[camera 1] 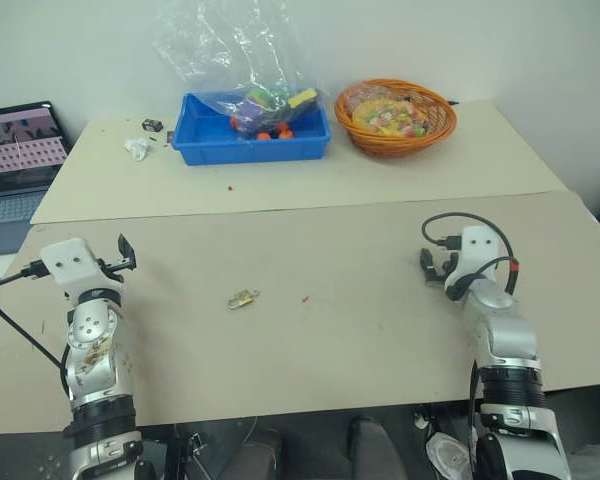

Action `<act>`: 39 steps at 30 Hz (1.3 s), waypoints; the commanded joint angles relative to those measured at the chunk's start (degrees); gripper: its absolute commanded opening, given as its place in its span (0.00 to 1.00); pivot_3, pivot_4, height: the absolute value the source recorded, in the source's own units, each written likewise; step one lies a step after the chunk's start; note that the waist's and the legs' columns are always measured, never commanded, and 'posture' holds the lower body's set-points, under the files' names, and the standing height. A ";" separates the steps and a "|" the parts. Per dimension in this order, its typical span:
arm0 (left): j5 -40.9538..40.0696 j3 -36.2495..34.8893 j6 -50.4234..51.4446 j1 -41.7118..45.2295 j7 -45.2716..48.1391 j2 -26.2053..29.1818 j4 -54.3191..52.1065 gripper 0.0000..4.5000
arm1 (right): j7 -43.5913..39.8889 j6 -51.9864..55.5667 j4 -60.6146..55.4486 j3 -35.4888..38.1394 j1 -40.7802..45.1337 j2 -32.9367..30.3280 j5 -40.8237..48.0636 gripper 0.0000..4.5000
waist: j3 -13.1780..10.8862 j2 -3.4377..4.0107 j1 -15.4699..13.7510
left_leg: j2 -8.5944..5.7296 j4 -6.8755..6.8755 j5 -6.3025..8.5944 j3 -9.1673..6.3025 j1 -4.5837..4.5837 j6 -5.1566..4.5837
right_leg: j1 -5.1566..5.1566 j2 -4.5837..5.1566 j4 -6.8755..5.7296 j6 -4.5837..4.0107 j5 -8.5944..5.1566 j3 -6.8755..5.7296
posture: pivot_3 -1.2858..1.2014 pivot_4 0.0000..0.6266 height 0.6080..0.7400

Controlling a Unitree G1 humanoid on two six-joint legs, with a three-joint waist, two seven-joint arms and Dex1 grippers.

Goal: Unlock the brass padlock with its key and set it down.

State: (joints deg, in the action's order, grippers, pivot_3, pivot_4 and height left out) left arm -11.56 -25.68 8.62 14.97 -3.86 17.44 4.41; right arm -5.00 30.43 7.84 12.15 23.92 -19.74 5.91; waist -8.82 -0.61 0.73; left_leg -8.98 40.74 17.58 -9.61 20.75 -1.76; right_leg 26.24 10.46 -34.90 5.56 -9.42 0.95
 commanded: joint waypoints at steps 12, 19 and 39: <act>-15.58 11.68 11.56 -10.93 40.21 18.02 -21.33 1.00 | -41.85 6.53 -15.21 -9.79 -0.48 -18.53 15.27 1.00 | -0.06 0.07 0.77 | 0.08 -0.03 0.23 0.19 0.08 -0.22 | 0.13 -0.05 0.07 0.01 -0.01 0.08 | 0.52 0.24 0.94; -22.93 13.56 18.60 -9.06 47.49 23.10 -28.22 1.00 | -62.75 8.01 -24.04 -15.81 5.48 -23.05 27.12 1.00 | -0.08 0.06 0.22 | 0.82 -0.11 0.51 0.44 -0.27 -0.09 | -0.20 -0.66 0.76 -0.17 0.16 0.06 | 0.52 0.24 0.94; -7.36 23.87 -2.34 -11.30 62.11 23.20 -8.93 1.00 | -59.81 -0.39 -17.23 -24.22 10.54 -16.09 16.02 1.00 | -0.09 0.05 -0.83 | 1.28 -0.15 0.75 0.84 -0.42 0.20 | 0.00 -1.15 0.85 -0.46 0.23 0.14 | 0.52 0.24 0.94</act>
State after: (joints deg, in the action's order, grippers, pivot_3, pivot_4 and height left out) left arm -18.55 -2.31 7.22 3.34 57.17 40.85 -4.81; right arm -65.67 30.85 -7.32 -14.38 34.59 -36.02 21.54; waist -8.90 -0.56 -0.10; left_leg -7.70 40.59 18.33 -8.76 20.34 -1.57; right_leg 26.25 9.31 -34.04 5.09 -9.19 1.09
